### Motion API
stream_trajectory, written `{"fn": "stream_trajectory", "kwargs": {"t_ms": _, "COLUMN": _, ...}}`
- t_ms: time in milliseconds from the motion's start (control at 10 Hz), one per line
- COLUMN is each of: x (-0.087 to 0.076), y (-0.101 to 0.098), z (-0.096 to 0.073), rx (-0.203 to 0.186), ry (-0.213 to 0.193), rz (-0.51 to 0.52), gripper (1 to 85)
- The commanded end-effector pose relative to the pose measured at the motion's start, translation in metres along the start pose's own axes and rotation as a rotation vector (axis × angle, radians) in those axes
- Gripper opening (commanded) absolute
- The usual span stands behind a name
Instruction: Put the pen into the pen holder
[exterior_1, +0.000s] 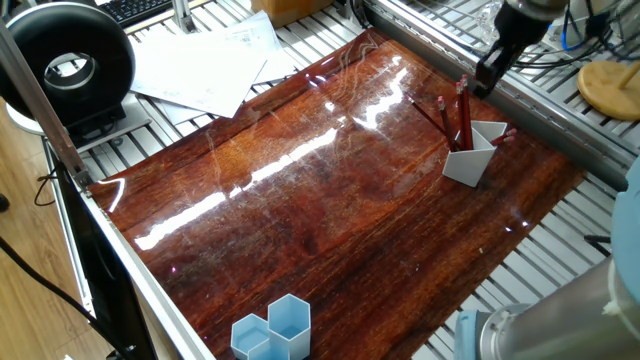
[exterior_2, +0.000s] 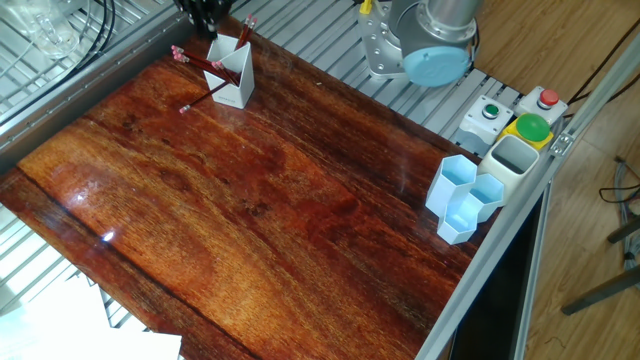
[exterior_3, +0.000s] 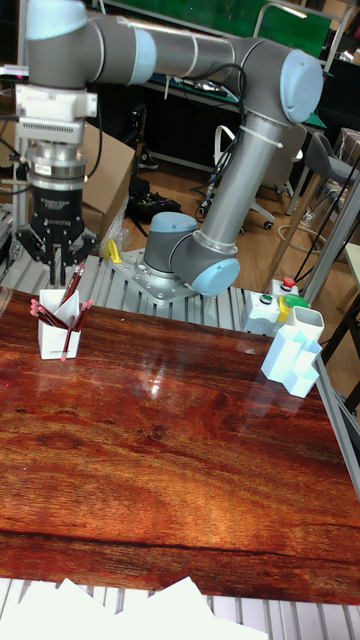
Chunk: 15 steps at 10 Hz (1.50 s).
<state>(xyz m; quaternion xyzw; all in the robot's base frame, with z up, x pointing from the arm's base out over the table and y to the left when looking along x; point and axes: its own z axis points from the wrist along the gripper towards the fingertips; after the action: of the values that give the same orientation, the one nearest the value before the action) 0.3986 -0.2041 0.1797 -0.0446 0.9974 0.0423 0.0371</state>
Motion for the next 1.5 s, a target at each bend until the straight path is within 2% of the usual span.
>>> {"fn": "stream_trajectory", "kwargs": {"t_ms": 0, "x": 0.018, "y": -0.021, "z": -0.02, "rx": 0.102, "ry": 0.103, "rz": -0.009, "gripper": 1.0}}
{"fn": "stream_trajectory", "kwargs": {"t_ms": 100, "x": 0.022, "y": -0.028, "z": -0.021, "rx": 0.128, "ry": 0.121, "rz": -0.013, "gripper": 1.0}}
{"fn": "stream_trajectory", "kwargs": {"t_ms": 300, "x": 0.017, "y": -0.025, "z": -0.02, "rx": 0.118, "ry": 0.102, "rz": -0.014, "gripper": 1.0}}
{"fn": "stream_trajectory", "kwargs": {"t_ms": 400, "x": 0.014, "y": -0.027, "z": -0.02, "rx": 0.124, "ry": 0.091, "rz": -0.026, "gripper": 1.0}}
{"fn": "stream_trajectory", "kwargs": {"t_ms": 600, "x": 0.003, "y": -0.027, "z": -0.019, "rx": 0.124, "ry": 0.048, "rz": -0.06, "gripper": 1.0}}
{"fn": "stream_trajectory", "kwargs": {"t_ms": 700, "x": -0.008, "y": -0.024, "z": -0.019, "rx": 0.111, "ry": 0.01, "rz": -0.08, "gripper": 1.0}}
{"fn": "stream_trajectory", "kwargs": {"t_ms": 800, "x": -0.012, "y": -0.02, "z": -0.018, "rx": 0.097, "ry": -0.007, "rz": -0.111, "gripper": 1.0}}
{"fn": "stream_trajectory", "kwargs": {"t_ms": 900, "x": -0.012, "y": -0.013, "z": -0.018, "rx": 0.069, "ry": -0.005, "rz": -0.143, "gripper": 1.0}}
{"fn": "stream_trajectory", "kwargs": {"t_ms": 1000, "x": -0.003, "y": -0.006, "z": -0.017, "rx": 0.042, "ry": 0.028, "rz": -0.146, "gripper": 1.0}}
{"fn": "stream_trajectory", "kwargs": {"t_ms": 1100, "x": 0.001, "y": -0.01, "z": -0.018, "rx": 0.055, "ry": 0.041, "rz": -0.144, "gripper": 1.0}}
{"fn": "stream_trajectory", "kwargs": {"t_ms": 1200, "x": 0.003, "y": -0.006, "z": -0.018, "rx": 0.038, "ry": 0.05, "rz": -0.147, "gripper": 1.0}}
{"fn": "stream_trajectory", "kwargs": {"t_ms": 1300, "x": 0.003, "y": 0.004, "z": -0.017, "rx": 0.003, "ry": 0.045, "rz": -0.145, "gripper": 1.0}}
{"fn": "stream_trajectory", "kwargs": {"t_ms": 1400, "x": 0.001, "y": 0.006, "z": -0.017, "rx": -0.006, "ry": 0.037, "rz": -0.148, "gripper": 1.0}}
